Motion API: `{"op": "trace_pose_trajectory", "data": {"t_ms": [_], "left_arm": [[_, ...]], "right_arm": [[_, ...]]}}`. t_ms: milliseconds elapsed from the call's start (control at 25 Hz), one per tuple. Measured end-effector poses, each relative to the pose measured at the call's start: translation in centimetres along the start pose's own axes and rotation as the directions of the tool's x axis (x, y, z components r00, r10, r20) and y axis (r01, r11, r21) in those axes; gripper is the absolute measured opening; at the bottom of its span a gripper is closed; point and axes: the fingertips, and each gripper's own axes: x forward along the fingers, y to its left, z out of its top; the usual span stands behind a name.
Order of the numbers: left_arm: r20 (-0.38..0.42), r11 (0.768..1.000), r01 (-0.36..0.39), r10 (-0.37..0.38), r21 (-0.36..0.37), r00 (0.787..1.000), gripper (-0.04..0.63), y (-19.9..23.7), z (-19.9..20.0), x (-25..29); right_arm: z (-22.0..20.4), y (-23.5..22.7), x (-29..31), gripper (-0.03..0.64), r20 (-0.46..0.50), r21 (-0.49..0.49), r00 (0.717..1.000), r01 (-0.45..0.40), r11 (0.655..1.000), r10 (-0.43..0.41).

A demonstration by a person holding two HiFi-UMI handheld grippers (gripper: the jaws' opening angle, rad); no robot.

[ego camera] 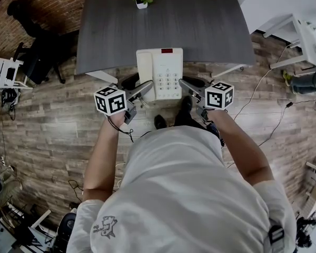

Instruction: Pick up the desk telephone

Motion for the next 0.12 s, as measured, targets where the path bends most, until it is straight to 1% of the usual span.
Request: {"op": "trace_pose_trajectory", "data": {"t_ms": [120], "left_arm": [[0.001, 1.0, -0.001, 0.001, -0.002, 1.0, 0.324, 0.09, 0.09, 0.11]], "right_arm": [[0.15, -0.1, 0.05, 0.071, 0.0, 0.002, 1.0, 0.0, 1.0, 0.0]]}}
